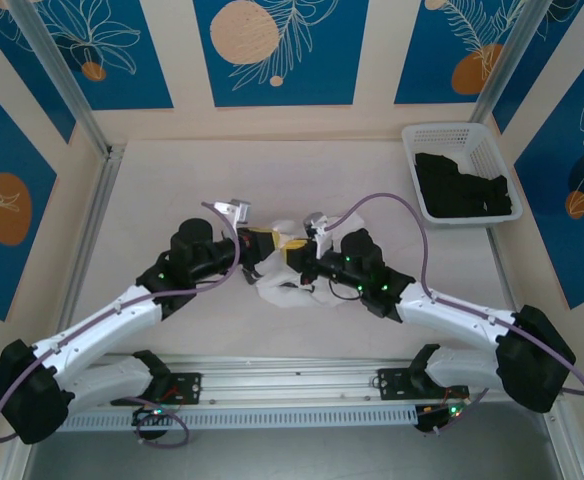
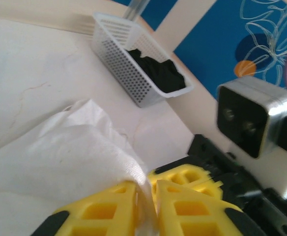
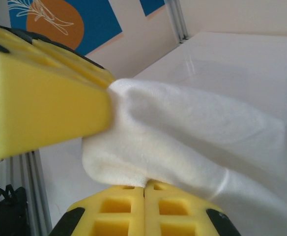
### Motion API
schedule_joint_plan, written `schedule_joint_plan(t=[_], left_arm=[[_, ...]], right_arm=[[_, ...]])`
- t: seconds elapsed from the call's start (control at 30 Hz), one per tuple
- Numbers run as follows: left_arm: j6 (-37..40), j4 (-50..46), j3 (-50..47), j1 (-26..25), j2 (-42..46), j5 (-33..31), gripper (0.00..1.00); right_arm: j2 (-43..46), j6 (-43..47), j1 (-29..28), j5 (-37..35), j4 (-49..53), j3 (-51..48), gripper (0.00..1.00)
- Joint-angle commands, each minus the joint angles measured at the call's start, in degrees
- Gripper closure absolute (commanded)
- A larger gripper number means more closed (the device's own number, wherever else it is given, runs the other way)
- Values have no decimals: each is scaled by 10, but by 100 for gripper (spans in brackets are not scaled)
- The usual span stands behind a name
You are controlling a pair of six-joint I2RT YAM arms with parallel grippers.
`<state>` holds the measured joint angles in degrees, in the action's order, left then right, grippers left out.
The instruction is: Fold the inside-out t-shirt
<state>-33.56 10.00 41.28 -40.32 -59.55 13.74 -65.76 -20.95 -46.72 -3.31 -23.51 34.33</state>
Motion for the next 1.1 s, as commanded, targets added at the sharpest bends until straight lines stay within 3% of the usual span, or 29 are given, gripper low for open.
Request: schedule_joint_plan(t=[0.0, 0.13, 0.27, 0.53, 0.73, 0.9, 1.07], left_arm=[[50, -84, -7, -3, 29, -94, 76], [73, -170, -9, 8, 17, -159, 68], [66, -194, -12, 17, -22, -131, 62], [24, -139, -17, 18, -113, -61, 51], [20, -108, 5, 17, -166, -18, 50], [13, -84, 8, 17, -191, 12, 56], [15, -89, 8, 16, -182, 2, 56]], right_arm=[[33, -23, 4, -30, 47, -34, 99], [63, -59, 8, -43, 67, -81, 99], [73, -83, 9, -45, 74, -110, 99], [70, -107, 4, -45, 67, -145, 99], [64, -113, -1, -48, 67, -156, 98], [53, -113, -5, -50, 62, -157, 98], [41, -112, -5, -52, 68, -154, 94]])
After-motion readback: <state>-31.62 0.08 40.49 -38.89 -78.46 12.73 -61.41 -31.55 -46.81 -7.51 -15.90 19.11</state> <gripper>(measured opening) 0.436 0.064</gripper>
